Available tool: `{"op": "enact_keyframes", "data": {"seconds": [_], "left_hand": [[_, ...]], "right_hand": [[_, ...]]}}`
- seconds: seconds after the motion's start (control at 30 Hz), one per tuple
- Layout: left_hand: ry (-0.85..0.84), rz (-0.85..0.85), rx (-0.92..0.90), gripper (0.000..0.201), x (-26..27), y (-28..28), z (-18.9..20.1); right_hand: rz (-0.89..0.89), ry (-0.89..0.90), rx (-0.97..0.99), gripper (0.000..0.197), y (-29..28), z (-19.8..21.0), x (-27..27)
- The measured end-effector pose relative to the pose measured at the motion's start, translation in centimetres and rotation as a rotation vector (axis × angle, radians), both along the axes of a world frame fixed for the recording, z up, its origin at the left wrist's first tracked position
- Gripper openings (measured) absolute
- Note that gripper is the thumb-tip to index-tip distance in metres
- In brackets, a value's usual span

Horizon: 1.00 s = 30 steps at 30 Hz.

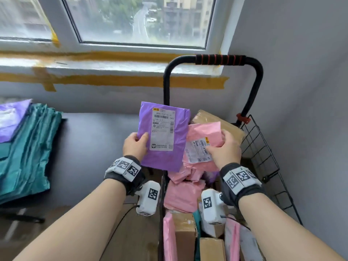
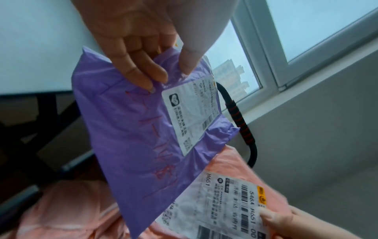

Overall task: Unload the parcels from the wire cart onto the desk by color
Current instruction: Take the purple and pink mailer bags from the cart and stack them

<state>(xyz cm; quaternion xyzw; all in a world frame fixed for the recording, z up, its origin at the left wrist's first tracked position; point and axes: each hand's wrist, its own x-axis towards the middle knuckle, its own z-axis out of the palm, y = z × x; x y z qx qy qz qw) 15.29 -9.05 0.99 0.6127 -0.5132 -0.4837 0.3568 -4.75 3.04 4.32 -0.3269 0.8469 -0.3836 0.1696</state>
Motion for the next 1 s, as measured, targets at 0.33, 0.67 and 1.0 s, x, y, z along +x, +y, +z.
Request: {"op": "enact_keyframes", "data": {"seconds": [0.33,0.67,1.0], "left_hand": [[-0.01,0.244,-0.106,0.03,22.6,-1.3,6.3],[-0.089,0.429,-0.106,0.024,47.7,-0.8,7.6],[-0.218,0.502,-0.044,0.02,58.8,-6.0,6.8]], "right_hand": [[0.263,0.148,-0.087,0.013,-5.5,7.8,20.3],[0.481,0.196,-0.05,0.02,-10.2,10.8,42.5],[0.546,0.316,0.031,0.025,-17.6,11.5,51.7]]}}
